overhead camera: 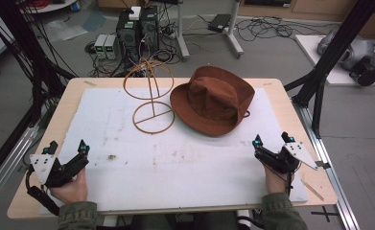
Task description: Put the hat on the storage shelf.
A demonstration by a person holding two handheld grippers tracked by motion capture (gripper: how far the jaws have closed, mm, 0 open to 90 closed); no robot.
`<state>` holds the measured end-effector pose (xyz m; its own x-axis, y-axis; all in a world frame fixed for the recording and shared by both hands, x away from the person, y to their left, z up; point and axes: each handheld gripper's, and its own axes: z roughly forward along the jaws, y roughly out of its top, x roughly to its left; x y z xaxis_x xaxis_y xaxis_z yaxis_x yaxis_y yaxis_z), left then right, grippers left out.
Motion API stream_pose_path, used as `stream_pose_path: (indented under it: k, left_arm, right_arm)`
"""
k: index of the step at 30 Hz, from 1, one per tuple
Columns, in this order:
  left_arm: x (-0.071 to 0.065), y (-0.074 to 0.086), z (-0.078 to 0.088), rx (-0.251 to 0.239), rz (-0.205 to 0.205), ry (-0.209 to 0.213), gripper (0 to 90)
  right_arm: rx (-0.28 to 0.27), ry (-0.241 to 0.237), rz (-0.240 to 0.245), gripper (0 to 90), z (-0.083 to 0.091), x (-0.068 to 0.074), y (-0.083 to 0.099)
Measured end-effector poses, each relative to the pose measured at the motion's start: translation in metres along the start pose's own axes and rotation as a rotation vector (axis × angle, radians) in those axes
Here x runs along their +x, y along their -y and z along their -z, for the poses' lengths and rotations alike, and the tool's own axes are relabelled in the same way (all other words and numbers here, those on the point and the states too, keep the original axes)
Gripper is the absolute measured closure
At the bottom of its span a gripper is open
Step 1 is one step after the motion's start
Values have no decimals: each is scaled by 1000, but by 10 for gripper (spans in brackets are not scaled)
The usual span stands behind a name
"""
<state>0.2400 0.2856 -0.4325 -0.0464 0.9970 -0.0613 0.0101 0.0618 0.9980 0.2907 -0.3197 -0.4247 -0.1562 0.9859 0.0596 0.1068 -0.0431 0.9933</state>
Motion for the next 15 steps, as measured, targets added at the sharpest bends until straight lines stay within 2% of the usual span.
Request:
stream_pose_path:
  k: [4, 5, 8, 9, 10, 11, 13, 15]
  left_arm:
    - [0, 0, 0, 1, 3, 3, 134]
    - [0, 0, 1, 1, 3, 6, 134]
    - [-1, 0, 1, 3, -4, 11, 134]
    - [-2, 0, 1, 2, -4, 12, 134]
    - [-2, 0, 1, 3, -3, 13, 134]
    - [-2, 0, 1, 4, -5, 15, 134]
    - [-2, 0, 2, 8, -8, 16, 134]
    - [-1, 0, 2, 10, -8, 18, 134]
  right_arm:
    - [-7, -26, -9, 32, -7, -1, -6]
    - [-7, -51, -9, 32, -14, -2, -14]
    - [1, -62, -1, 32, -21, -4, -24]
    - [6, -77, -8, 32, -30, -5, -34]
    - [6, -77, -8, 32, -30, -5, -34]
    - [18, -97, -9, 32, -40, -7, -46]
    - [18, -107, -6, 32, -45, -7, -50]
    - [41, -141, 8, 32, -60, -7, -63]
